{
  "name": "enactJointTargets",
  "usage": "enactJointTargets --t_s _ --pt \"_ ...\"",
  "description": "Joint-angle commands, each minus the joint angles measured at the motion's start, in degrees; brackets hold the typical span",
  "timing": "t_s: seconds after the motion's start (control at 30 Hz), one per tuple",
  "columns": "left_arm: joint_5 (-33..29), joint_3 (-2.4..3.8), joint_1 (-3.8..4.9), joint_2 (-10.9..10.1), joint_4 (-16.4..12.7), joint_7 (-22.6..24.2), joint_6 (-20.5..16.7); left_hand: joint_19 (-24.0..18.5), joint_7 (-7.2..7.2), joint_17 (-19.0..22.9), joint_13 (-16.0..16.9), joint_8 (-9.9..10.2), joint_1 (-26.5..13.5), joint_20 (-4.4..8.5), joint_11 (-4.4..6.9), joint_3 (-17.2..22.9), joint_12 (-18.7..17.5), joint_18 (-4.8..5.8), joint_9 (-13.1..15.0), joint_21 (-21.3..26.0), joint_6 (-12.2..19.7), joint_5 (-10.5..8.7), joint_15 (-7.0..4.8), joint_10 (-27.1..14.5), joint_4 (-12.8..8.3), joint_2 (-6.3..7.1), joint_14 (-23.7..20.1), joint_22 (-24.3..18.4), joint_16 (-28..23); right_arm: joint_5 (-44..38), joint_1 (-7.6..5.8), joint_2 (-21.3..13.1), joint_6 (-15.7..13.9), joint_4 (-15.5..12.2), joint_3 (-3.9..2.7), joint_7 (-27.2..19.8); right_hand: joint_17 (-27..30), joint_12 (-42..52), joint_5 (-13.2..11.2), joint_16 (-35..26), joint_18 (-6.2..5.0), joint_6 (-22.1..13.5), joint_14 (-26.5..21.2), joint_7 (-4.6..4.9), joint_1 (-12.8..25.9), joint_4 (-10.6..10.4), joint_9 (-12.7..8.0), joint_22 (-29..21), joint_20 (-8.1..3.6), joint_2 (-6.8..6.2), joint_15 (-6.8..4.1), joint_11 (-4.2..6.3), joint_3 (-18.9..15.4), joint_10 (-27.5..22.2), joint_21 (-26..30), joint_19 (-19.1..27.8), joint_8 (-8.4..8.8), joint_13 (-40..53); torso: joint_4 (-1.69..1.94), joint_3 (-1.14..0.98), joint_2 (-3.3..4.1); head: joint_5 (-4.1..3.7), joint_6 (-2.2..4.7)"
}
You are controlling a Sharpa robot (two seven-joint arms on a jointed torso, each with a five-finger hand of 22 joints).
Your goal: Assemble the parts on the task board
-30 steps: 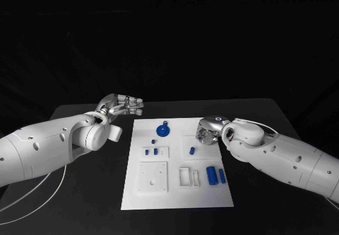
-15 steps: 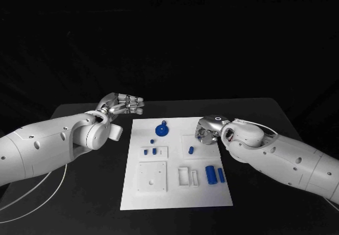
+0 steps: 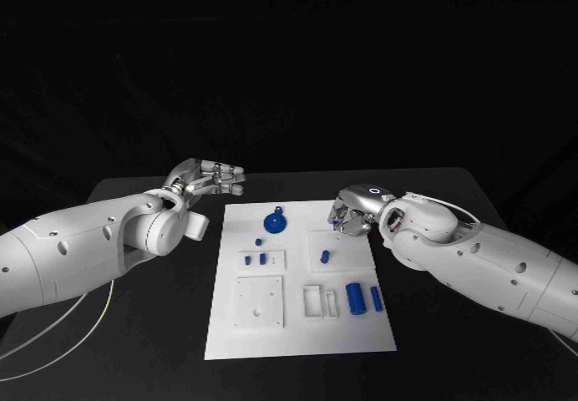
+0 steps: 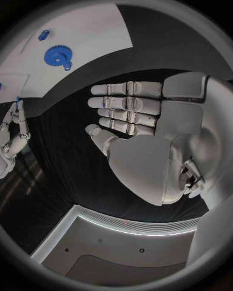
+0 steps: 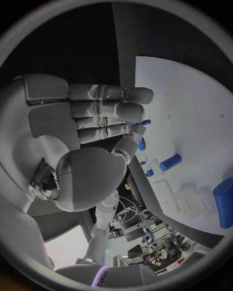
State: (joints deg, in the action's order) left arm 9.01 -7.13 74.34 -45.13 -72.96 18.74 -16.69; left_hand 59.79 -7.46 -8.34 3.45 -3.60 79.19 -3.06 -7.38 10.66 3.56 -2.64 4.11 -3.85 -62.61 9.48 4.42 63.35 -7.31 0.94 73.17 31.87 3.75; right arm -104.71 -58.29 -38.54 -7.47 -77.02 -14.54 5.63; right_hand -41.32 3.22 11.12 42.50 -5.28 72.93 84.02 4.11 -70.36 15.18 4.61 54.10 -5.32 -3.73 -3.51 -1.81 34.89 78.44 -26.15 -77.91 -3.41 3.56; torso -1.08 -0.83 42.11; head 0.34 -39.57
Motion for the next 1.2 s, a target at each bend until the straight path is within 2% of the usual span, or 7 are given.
enactJointTargets --t_s 0.03,0.17,0.37,0.67,0.73,0.87,1.2 --pt "0.4 0.05 0.09 0.0 0.0 1.0 0.9 0.2 -0.1 0.0 0.0 -0.1 -0.1 -0.15 0.08 0.0 -0.2 -0.66 0.0 -0.3 0.3 0.2 -0.02 -0.4 -0.2 -0.39 -0.2 0.0 -0.2 2.4 0.02 -0.3 0.2 -0.9 -0.5 -1.2 0.1 0.2 0.7 0.3 -0.6 0.5 -0.5 0.04 0.0 -0.1 0.1 0.2 -0.16 -0.42 -0.63 0.96 0.3 1.4 0.1 -0.4 -0.28 0.1 0.01 -0.02 -0.03 0.3 0.13" --pt "0.4 0.05 0.09 0.0 0.2 1.2 0.8 0.2 -0.1 0.0 0.0 -0.1 -0.1 -0.15 0.08 0.0 -0.2 -0.66 0.0 -0.3 0.3 0.2 -0.02 -0.4 -0.2 -0.39 -0.2 0.0 -0.2 5.5 0.06 -0.6 -0.1 -2.4 -1.17 -2.4 0.2 0.2 1.5 0.3 -0.66 0.4 -0.6 0.06 0.1 -0.2 0.1 0.7 -0.14 -0.33 -0.6 0.94 0.0 1.3 0.3 -0.4 -0.28 0.1 0.07 -0.1 -0.05 1.11 0.27" --pt "0.4 0.05 0.08 0.3 0.7 1.5 0.4 0.3 -0.12 0.0 0.0 -0.1 -0.1 -0.16 0.09 0.0 -0.2 -0.68 0.0 -0.3 0.4 0.27 -0.02 -0.4 -0.2 -0.42 -0.2 -0.1 -0.1 9.0 0.57 -0.4 -1.5 -5.6 -1.59 -4.0 0.4 0.2 2.5 0.3 -0.68 0.3 -0.6 0.08 0.3 0.1 0.2 1.2 -0.09 0.03 -0.58 0.91 -0.7 1.3 0.7 -0.5 -0.27 0.1 0.07 0.01 -0.19 2.78 0.27" --pt "0.3 0.05 0.08 1.5 2.4 2.0 -0.1 0.3 -0.09 0.0 0.0 -0.1 -0.2 -0.15 0.13 0.0 -0.2 -0.69 0.0 -0.3 0.3 0.29 -0.04 -0.2 -0.3 -0.5 -0.1 -0.2 -0.1 7.7 2.13 1.1 -2.0 -10.9 -1.66 -4.4 0.5 0.2 2.8 0.3 -0.73 0.3 -0.6 0.07 0.3 0.2 0.2 1.4 -0.11 0.14 -0.59 0.92 -0.8 1.3 0.8 -0.5 -0.28 0.1 0.05 0.16 -0.51 7.22 0.03" --pt "0.3 0.05 0.07 1.8 2.7 2.1 -0.3 0.3 -0.09 0.0 0.0 -0.1 -0.2 -0.15 0.13 0.0 -0.2 -0.69 0.0 -0.3 0.3 0.29 -0.04 -0.2 -0.3 -0.5 -0.1 -0.2 -0.1 6.7 2.45 1.7 -1.9 -11.6 -1.52 -4.3 0.5 0.2 2.8 0.3 -0.73 0.3 -0.6 0.07 0.3 0.2 0.2 1.4 -0.11 0.14 -0.59 0.92 -0.8 1.3 0.8 -0.5 -0.28 0.1 0.06 0.21 -0.63 7.76 -0.1" --pt "0.3 0.04 0.07 2.5 3.3 2.3 -0.4 0.3 -0.09 0.0 0.0 -0.1 -0.2 -0.15 0.13 0.0 -0.2 -0.69 0.0 -0.3 0.3 0.29 -0.04 -0.2 -0.3 -0.5 -0.1 -0.2 -0.1 4.3 3.26 2.9 -2.7 -12.9 -0.19 -3.6 0.5 0.2 2.8 0.4 -0.68 0.4 -0.6 0.04 0.4 0.4 0.2 1.8 -0.1 0.24 -0.61 0.93 -0.9 1.3 1.1 -0.6 -0.28 0.1 0.09 0.33 -0.84 9.47 -0.55" --pt "0.2 0.03 0.07 3.1 3.7 2.2 -0.2 0.3 -0.07 0.0 0.0 -0.1 -0.2 -0.14 0.18 0.1 -0.2 -0.69 0.0 -0.3 0.2 0.29 -0.06 -0.1 -0.3 -0.63 -0.1 -0.3 -0.1 -0.6 5.21 5.6 -3.9 -12.9 3.89 -1.0 0.5 0.2 2.0 0.5 -0.6 0.4 -0.6 0.02 0.5 0.5 0.2 2.2 -0.12 0.25 -0.61 0.95 -0.5 1.4 1.3 -0.7 -0.27 0.1 0.1 0.23 -0.67 11.98 -1.38"
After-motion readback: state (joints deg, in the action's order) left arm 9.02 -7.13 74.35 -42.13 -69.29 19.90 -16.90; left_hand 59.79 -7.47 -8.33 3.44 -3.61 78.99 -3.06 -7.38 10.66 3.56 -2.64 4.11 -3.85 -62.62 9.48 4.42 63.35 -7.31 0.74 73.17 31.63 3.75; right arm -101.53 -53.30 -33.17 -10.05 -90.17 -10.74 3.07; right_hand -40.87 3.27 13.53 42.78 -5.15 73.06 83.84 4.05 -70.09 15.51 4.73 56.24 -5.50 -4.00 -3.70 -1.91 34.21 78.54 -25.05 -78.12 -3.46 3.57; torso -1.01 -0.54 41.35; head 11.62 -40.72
